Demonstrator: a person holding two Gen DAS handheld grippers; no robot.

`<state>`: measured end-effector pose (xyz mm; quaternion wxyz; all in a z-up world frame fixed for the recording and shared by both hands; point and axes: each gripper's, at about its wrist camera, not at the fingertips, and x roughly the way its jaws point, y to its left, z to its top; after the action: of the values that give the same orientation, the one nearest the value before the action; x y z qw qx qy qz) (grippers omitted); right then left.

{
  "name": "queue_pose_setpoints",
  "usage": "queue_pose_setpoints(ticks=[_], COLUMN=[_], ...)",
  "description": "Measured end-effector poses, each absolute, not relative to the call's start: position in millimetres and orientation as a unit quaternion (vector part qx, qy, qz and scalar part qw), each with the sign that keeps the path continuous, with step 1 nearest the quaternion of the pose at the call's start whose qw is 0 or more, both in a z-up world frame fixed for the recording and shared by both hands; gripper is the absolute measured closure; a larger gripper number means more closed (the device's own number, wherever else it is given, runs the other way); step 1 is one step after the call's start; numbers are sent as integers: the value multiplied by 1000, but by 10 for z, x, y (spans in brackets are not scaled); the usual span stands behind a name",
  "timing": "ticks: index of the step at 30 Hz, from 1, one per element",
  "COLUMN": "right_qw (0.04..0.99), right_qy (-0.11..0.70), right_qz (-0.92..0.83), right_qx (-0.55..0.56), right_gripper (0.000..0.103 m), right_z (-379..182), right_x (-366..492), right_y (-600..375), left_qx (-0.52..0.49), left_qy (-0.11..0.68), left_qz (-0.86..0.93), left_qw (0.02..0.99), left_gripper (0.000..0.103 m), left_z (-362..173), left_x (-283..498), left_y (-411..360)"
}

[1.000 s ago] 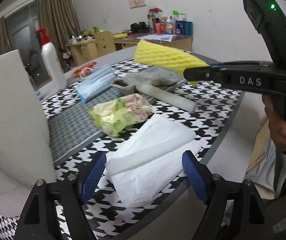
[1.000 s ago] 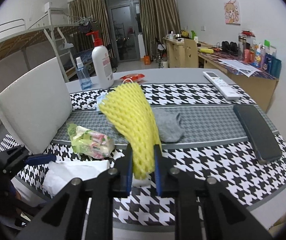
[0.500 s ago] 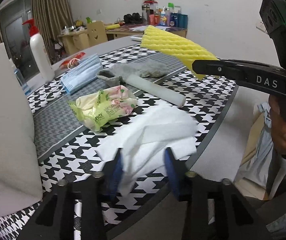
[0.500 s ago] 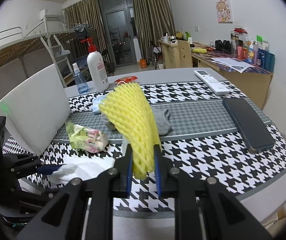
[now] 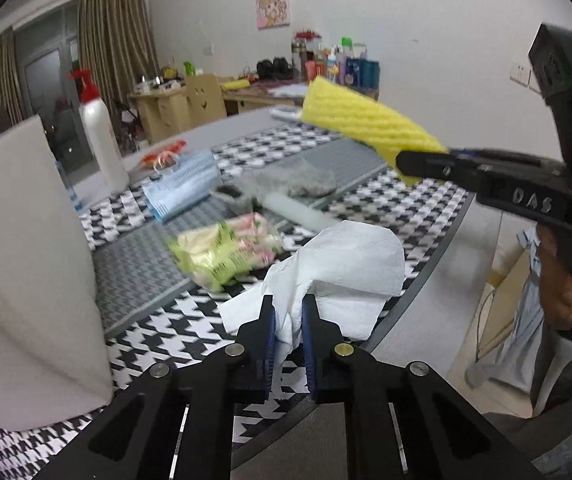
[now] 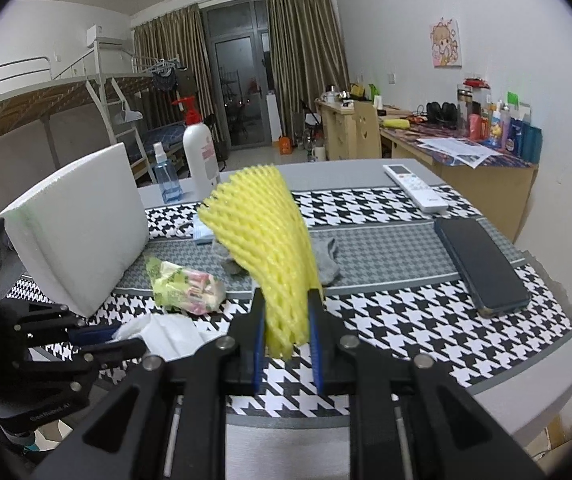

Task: Organize soft objects
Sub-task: 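Carry the tissue and yellow net toward the white foam box with both grippers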

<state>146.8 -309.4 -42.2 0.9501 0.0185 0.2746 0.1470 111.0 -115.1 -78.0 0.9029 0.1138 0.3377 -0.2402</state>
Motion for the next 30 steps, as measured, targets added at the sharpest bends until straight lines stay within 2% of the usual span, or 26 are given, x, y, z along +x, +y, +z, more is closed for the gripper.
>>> queue_pose_setpoints(ticks=[9, 30], right_qw=[958, 960], right_qy=[246, 216], right_qz=[149, 181], right_qx=[15, 5], right_gripper=[81, 81], right_z=[-202, 51], right_x=[1310, 1287], right_y=[-3046, -2769], left_qx=[101, 69], left_qy=[282, 209], left_qz=[-221, -168], left_qw=[928, 961], left_gripper=[90, 90], left_z=[-390, 122], left_x=[913, 786], left_y=[-1030, -676])
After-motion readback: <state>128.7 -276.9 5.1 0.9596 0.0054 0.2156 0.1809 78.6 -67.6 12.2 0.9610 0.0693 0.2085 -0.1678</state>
